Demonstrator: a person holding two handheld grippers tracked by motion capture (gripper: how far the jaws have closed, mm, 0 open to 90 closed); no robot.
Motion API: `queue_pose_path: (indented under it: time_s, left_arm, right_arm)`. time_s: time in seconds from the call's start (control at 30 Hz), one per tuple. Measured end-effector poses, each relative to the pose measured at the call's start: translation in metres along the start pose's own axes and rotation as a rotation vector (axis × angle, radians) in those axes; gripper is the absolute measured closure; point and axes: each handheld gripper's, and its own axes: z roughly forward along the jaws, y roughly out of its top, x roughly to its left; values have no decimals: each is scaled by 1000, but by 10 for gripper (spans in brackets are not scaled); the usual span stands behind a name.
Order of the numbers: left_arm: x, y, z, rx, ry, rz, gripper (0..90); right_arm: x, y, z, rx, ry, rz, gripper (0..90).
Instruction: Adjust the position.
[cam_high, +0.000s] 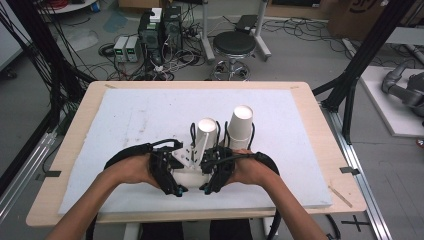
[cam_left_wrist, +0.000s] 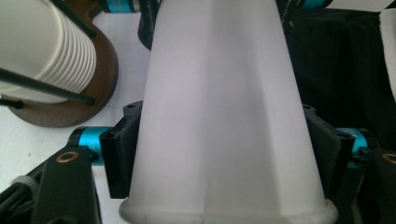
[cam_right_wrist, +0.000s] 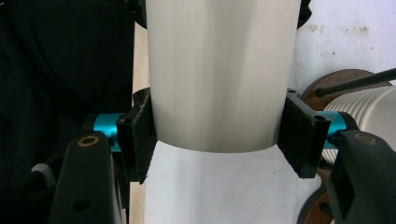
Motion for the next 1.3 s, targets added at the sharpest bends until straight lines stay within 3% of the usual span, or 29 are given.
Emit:
queue_pose_path:
  time_s: [0.03, 0.13, 0.17, 0.2, 0.27, 0.3, 0.37, 0.4, 0.43, 0.47, 0.5, 0.53, 0.57, 0.77, 1.3]
  left_arm:
    - [1, 0, 0, 0, -7, 4, 255]
    - [5, 1, -3, 14, -33, 36, 193]
    - [6, -1, -3, -18, -58, 14, 167]
    - [6, -2, -3, -29, -58, 12, 158]
    - [7, -6, -1, -35, -47, 7, 160]
    - [8, -7, -1, -38, -51, -1, 159]
    - [10, -11, -2, -57, -59, -5, 159]
    - [11, -12, -2, -58, -65, -5, 159]
    - [10, -14, -2, -70, -64, -5, 159]
    - [11, -14, -2, -70, -61, -2, 158]
    - [10, -15, -2, -83, -67, -15, 157]
    - [12, -16, -3, -74, -73, 5, 151]
    - [12, -16, -4, -76, -68, 10, 150]
    - [11, -21, -2, -111, -73, 9, 151]
    - [12, -39, -2, -266, -70, -18, 151]
  right_arm:
    - [1, 0, 0, -8, 1, 14, 365]
    - [0, -1, 0, -5, 1, -14, 365]
    - [1, -2, 0, -5, 6, -1, 365]
    - [-1, -3, -1, -13, 6, -17, 364]
    - [9, -1, 1, -42, -3, 130, 364]
    - [3, -4, 0, -29, -7, 54, 364]
    - [15, -1, 2, -68, -16, 231, 364]
    - [7, -5, 0, -54, -13, 107, 364]
    - [8, -5, 0, -62, -13, 126, 364]
    - [17, -1, 1, -74, -21, 252, 364]
    - [20, 0, 3, -94, -31, 304, 364]
    - [19, 0, 1, -83, -34, 299, 364]
    - [-9, -11, -5, -18, 9, -111, 364]
    - [-8, -14, -8, -41, 8, -112, 364]
    - [-9, -27, -15, -157, 2, -93, 364]
